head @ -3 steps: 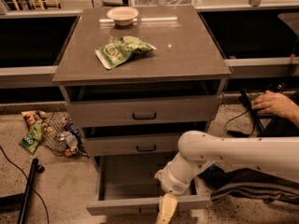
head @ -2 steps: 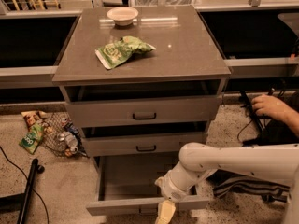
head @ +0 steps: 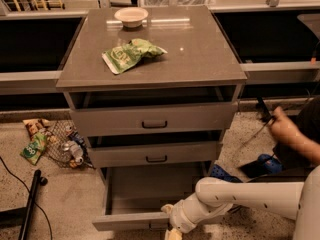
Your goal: Close bottom drawer
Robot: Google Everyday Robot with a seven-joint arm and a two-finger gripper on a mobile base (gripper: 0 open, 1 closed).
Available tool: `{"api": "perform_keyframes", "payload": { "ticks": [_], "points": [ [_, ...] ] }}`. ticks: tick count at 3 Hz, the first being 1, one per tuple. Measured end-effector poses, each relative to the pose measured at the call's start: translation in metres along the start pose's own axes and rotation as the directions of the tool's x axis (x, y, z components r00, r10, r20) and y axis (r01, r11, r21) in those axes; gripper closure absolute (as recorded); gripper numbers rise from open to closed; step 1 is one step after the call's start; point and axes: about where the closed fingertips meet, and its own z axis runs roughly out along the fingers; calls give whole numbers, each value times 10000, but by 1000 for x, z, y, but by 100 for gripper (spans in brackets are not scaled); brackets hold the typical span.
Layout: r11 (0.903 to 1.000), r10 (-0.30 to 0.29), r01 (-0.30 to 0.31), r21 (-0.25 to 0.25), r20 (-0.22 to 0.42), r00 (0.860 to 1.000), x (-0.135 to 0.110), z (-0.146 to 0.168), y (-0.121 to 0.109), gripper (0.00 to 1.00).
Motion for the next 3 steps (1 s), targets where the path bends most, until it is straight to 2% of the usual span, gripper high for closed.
{"api": "perform_keyframes", "payload": {
  "ticks": [1,2,3],
  "points": [
    [10000,0,0,1,-2,10000,0,0,0,0],
    [9995,155,-134,291,-710,9974,13,13,-7,0],
    [9963,655,-585,635,-1144,9913,50,25,-24,0]
  ]
}}
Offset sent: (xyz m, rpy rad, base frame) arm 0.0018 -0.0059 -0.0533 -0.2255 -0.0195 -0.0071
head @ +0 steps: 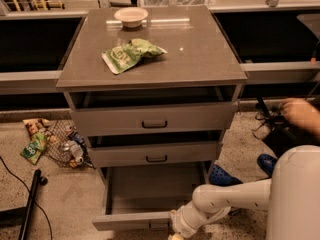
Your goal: Close bottom drawer
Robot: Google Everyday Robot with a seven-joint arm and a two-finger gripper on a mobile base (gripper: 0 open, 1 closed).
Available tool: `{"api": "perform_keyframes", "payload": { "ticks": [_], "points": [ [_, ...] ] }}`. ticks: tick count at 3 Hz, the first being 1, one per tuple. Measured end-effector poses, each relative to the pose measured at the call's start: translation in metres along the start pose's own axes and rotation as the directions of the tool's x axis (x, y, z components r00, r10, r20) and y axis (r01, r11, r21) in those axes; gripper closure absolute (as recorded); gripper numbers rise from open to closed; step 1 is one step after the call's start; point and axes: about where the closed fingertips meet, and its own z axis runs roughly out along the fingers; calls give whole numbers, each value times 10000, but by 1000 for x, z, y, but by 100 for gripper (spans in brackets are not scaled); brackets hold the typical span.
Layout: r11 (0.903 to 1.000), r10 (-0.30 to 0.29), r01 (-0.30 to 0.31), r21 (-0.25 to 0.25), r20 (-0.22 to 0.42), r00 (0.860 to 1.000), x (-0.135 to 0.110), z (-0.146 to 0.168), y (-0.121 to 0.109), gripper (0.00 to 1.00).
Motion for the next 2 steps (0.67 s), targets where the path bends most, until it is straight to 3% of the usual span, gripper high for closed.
{"api": "perform_keyframes", "payload": {
  "ticks": [1,2],
  "points": [
    [9996,191,-189,193,-123,9997,27,16,-9,16],
    [9980,551,-547,320,-129,9984,61,33,-23,48]
  ]
}}
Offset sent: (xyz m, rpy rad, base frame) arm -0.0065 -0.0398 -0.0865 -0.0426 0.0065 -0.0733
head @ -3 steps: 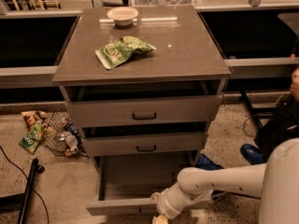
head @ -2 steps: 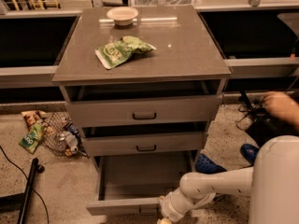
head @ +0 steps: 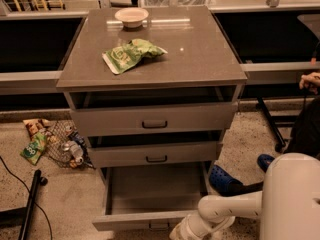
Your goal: Close bottom drawer
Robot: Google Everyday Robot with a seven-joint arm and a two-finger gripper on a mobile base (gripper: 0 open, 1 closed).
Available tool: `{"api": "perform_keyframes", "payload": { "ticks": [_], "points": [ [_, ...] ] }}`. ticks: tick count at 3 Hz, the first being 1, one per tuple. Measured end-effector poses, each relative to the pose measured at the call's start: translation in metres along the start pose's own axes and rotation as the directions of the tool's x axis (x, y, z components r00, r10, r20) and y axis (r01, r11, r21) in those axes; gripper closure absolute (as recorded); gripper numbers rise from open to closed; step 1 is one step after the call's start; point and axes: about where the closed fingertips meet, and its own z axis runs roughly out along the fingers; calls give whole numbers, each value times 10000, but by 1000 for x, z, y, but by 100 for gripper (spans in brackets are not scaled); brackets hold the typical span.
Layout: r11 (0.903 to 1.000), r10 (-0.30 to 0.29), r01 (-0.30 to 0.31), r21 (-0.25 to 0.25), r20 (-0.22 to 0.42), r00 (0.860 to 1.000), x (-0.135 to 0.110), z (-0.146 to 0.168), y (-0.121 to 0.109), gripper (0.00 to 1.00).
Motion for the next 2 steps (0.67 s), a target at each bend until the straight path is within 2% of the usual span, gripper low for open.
{"api": "perform_keyframes", "payload": {
  "ticks": [1,2],
  "points": [
    [9992,360,-360,146,28,9993,23,8,-18,71],
    [9992,317,-310,251,-246,9992,45,6,-45,94]
  ]
}}
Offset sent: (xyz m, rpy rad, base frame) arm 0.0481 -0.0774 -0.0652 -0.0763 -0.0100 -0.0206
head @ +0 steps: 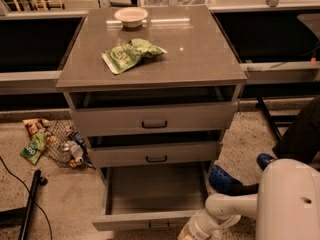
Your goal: Close bottom drawer
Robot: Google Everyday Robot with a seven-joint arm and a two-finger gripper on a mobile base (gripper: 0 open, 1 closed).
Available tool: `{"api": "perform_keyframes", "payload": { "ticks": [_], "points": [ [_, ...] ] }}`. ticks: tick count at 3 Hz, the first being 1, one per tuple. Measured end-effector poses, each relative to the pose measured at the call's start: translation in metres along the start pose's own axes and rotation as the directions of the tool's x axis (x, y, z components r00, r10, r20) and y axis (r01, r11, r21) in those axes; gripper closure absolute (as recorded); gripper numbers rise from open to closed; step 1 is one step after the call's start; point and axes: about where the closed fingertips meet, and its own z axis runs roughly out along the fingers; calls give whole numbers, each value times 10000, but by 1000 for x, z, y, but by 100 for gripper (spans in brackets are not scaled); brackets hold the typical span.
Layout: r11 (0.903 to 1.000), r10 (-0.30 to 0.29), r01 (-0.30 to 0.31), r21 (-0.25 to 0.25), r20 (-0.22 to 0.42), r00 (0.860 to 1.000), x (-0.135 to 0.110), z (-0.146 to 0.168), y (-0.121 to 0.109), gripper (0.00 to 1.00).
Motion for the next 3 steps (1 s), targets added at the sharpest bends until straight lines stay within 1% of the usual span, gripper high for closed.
{"api": "perform_keyframes", "payload": {
  "ticks": [1,2,3],
  "points": [
    [9999,46,-40,143,-401,9992,19,-6,-22,100],
    [9996,27,-11,268,-623,9981,27,-7,-39,100],
    [9995,68,-50,298,-593,9982,33,4,-50,100]
  ]
}}
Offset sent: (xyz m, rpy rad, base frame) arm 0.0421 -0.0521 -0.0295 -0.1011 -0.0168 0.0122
